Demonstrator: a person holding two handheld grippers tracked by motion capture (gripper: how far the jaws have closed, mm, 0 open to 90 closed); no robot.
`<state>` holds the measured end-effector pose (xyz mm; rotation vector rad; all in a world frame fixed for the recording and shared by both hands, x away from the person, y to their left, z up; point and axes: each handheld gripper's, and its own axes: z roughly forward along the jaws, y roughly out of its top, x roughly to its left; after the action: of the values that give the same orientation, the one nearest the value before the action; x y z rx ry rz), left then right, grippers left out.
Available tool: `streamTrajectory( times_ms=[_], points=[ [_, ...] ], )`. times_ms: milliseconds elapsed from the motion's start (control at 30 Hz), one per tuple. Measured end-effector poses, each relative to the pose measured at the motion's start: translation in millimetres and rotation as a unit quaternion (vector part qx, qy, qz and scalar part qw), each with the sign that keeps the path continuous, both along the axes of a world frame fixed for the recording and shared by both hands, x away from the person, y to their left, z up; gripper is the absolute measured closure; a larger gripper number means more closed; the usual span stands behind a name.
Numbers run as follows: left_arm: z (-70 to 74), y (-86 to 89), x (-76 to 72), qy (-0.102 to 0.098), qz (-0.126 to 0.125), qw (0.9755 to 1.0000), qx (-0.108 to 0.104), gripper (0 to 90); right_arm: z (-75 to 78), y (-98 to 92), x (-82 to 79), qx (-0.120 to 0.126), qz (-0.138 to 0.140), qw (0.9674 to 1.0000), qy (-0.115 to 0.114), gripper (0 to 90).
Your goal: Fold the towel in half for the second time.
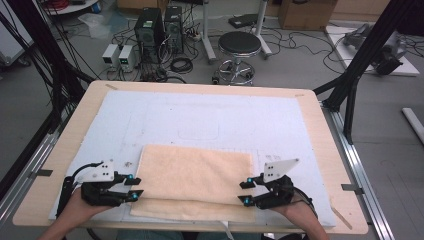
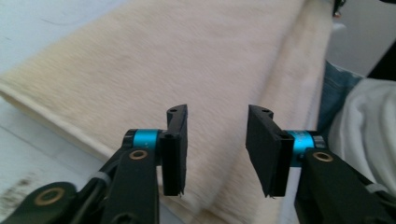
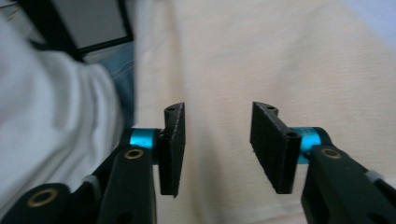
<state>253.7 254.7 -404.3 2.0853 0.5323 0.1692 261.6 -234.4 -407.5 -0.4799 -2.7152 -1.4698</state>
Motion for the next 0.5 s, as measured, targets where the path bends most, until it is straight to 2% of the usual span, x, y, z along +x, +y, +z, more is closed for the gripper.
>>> streamTrajectory(
  times_ms=[33, 100, 167, 200, 233, 300, 333, 400, 467, 500],
  points=[
    [1.7, -0.6, 5.9, -0.004, 0.009, 0.9999, -0.002, 55.5, 1.3, -1.3, 5.0, 0.002, -0.007, 1.0, -0.004, 50.6],
    [4.5, -3.0, 19.8, -0.014, 0.033, 0.9994, -0.001, 55.3, 3.5, -1.9, 15.0, -0.014, -0.04, 0.999, -0.016, 49.0],
    [4.5, -6.2, 34.3, -0.022, 0.066, 0.9976, -0.005, 53.2, 6.1, -3.8, 29.8, -0.036, -0.088, 0.995, -0.031, 46.3],
    [3.8, -7.0, 42.0, -0.025, 0.083, 0.9962, -0.005, 52.6, 6.8, -5.1, 37.0, -0.041, -0.109, 0.9925, -0.037, 46.0],
    [2.6, -7.8, 47.4, -0.025, 0.1, 0.9946, -0.008, 52.6, 7.2, -6.4, 44.2, -0.045, -0.119, 0.9911, -0.039, 45.6],
    [-2.6, -8.7, 63.4, -0.028, 0.137, 0.9902, -0.004, 51.5, 6.1, -8.5, 56.1, -0.051, -0.144, 0.9872, -0.046, 44.2],
    [-6.3, -9.3, 70.3, -0.025, 0.15, 0.9884, 0.0, 51.3, 3.6, -9.9, 65.3, -0.052, -0.152, 0.9862, -0.038, 43.5],
    [-14.7, -9.3, 83.3, -0.01, 0.161, 0.987, 0.0, 51.4, -2.7, -9.8, 77.1, -0.058, -0.163, 0.9844, -0.033, 42.1],
    [-22.5, -9.4, 93.4, 0.013, 0.168, 0.9858, 0.002, 51.2, -10.6, -8.8, 86.8, -0.062, -0.162, 0.9847, -0.018, 40.6],
    [-25.2, -9.8, 97.1, 0.019, 0.172, 0.985, 0.005, 49.7, -14.4, -8.2, 90.3, -0.068, -0.161, 0.9845, -0.014, 39.6]
  ],
)
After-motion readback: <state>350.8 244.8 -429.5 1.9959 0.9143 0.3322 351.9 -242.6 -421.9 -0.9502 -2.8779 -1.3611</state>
